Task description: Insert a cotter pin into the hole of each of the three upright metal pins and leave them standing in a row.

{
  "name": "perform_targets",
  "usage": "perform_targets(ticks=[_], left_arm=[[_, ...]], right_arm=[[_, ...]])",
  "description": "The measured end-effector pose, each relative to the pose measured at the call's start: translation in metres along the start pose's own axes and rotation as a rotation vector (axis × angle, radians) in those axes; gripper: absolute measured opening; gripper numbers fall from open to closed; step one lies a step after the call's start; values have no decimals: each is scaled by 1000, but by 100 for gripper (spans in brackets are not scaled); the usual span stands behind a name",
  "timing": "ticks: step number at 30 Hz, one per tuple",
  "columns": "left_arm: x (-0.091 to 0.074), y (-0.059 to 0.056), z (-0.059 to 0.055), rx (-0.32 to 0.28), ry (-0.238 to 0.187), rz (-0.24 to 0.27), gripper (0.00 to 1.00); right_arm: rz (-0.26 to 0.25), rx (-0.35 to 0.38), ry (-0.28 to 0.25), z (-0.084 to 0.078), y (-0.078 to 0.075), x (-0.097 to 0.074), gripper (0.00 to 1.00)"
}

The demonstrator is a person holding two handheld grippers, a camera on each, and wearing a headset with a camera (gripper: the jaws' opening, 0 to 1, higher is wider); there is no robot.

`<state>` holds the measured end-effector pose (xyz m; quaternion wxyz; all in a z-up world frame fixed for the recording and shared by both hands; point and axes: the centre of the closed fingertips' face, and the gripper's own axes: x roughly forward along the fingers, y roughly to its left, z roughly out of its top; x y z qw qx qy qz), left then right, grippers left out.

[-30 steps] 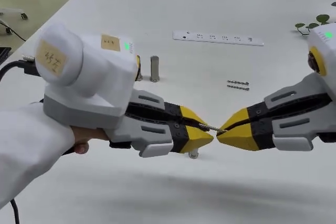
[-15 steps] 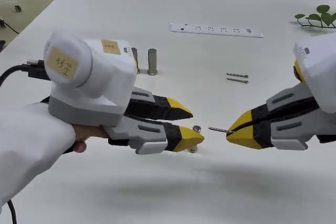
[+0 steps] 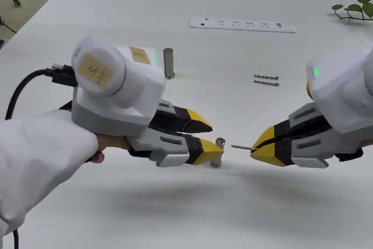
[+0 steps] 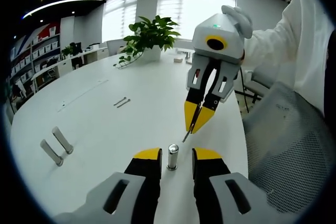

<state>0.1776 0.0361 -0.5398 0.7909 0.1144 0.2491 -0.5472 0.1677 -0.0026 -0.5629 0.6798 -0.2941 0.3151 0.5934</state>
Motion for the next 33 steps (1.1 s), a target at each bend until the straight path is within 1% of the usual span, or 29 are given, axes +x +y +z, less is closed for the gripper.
perform_targets(ticks=[3,10,13,14,15,22,27,33], left_arm=[[4,2,-3,2,16,-3,19],[11,4,-6,21,42,-20,16],[14,5,-6,23,49,-29,11],[15,5,-5,22,51,-31,7],[15,3,-6,18,53,-43,6],[14,4,-5,28,62,-50,6],[13,5,-6,-10,68,-24,6],[13,5,-7,-39,72,-11,6]], right_arm=[[2,-1,3,-2,-3,5,0],[5,3,0,0,-3,10,0],[5,10,-3,1,-3,11,0],[5,13,-6,2,-2,11,0],[5,17,-10,2,-2,12,0],[4,15,-17,5,-1,14,0],[-1,22,-27,8,0,16,0],[-12,17,-41,11,-1,21,0]])
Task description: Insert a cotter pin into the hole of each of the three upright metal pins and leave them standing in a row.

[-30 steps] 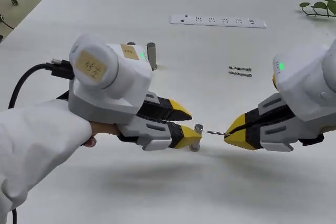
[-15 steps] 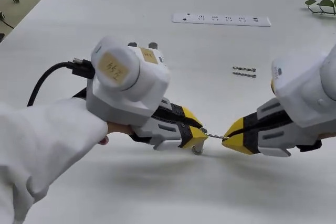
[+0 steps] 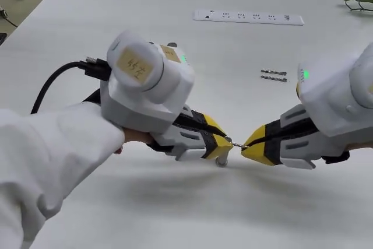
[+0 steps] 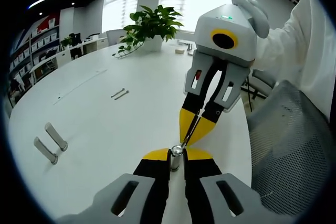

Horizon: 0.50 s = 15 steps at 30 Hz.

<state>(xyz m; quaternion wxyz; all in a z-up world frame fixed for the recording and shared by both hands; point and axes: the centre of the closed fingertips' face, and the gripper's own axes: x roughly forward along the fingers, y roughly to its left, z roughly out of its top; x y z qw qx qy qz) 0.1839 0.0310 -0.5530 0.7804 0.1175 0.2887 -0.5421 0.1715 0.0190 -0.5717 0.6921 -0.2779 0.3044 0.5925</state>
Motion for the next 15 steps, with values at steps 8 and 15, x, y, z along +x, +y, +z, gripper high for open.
perform_targets(ticks=[8,15], left_arm=[[1,1,0,-6,4,9,6],[2,-2,-1,1,15,0,6]], right_arm=[[-11,-23,-2,3,-2,3,0],[-5,-95,13,9,-1,7,0]])
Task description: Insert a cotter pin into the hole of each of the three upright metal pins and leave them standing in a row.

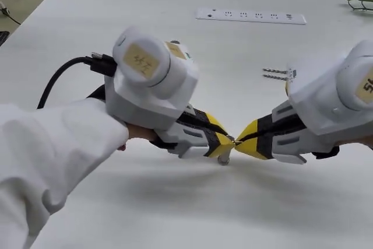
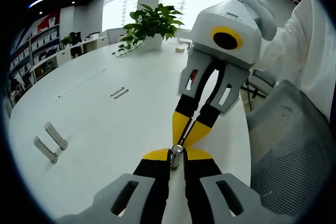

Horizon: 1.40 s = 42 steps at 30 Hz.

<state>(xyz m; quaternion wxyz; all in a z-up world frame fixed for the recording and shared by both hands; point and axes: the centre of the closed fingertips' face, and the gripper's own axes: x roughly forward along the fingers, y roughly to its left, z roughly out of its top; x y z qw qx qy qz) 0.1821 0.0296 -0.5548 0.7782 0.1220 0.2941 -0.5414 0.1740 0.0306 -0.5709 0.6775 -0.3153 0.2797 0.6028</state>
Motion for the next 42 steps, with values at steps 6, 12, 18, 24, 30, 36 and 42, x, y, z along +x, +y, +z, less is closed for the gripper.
perform_targets(ticks=[6,12,18,24,30,36,42], left_arm=[[-1,-1,-1,8,5,-4,6],[0,-2,-1,-5,3,1,6],[0,-1,-1,-16,1,1,6],[1,-1,0,-16,2,3,6],[1,-1,0,-17,5,3,6],[0,0,0,-18,7,4,6],[0,0,0,-7,7,2,6]], right_arm=[[30,-56,-2,4,3,0,0],[31,-43,-19,4,4,-1,3],[14,-27,-3,-3,4,-6,8],[2,1,-34,-1,1,-16,2],[14,11,-44,2,4,-16,0],[15,6,-45,3,4,-12,0],[13,15,-50,3,3,-11,0]])
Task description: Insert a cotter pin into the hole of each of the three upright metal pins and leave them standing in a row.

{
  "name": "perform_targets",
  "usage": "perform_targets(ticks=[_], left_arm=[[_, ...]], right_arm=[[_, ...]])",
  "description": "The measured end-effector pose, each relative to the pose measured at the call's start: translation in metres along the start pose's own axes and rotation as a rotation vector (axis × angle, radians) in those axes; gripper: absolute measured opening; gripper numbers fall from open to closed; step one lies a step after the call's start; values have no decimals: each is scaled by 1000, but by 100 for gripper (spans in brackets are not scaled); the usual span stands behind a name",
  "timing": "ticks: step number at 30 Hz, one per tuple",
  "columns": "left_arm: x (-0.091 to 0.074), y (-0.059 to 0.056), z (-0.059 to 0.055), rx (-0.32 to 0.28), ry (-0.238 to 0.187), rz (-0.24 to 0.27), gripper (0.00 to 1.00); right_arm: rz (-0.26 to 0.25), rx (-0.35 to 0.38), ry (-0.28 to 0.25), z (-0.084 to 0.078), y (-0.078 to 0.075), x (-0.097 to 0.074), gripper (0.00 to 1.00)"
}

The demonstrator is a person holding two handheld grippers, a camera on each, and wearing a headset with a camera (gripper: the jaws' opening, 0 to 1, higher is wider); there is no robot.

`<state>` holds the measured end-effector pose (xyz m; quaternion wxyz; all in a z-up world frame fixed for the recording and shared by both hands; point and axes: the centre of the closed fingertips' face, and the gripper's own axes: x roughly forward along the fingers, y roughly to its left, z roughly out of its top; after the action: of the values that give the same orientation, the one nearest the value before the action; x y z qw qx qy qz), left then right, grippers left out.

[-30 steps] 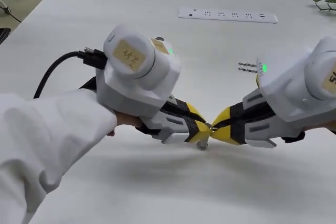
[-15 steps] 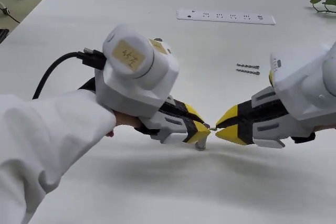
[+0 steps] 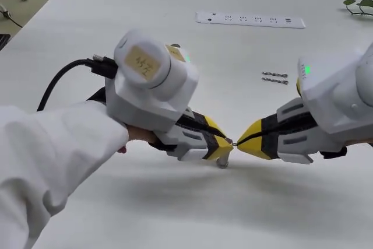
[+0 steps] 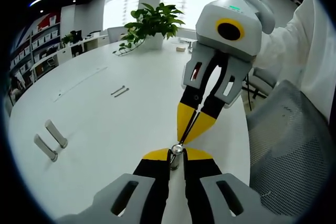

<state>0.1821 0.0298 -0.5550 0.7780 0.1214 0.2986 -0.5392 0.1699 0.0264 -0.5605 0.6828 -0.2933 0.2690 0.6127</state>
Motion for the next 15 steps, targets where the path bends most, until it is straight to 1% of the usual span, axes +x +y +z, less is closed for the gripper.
perform_targets(ticks=[1,2,3,7,9,11,15], left_arm=[[0,0,0,8,1,-2,6],[0,0,0,35,2,-1,6],[0,-1,0,47,1,-2,6],[0,-1,1,52,-2,1,6],[0,-2,1,37,-2,-7,6],[-1,-1,1,32,-7,-2,6],[-5,2,-1,34,-15,18,11]], right_arm=[[1,1,-1,0,0,0,0],[-1,0,-2,0,0,0,0],[-1,1,-1,0,0,0,0],[-8,-6,6,0,-2,0,0],[-14,-2,7,0,-4,0,0],[-19,3,4,0,-5,-1,1],[-22,15,3,-1,-5,-2,4]])
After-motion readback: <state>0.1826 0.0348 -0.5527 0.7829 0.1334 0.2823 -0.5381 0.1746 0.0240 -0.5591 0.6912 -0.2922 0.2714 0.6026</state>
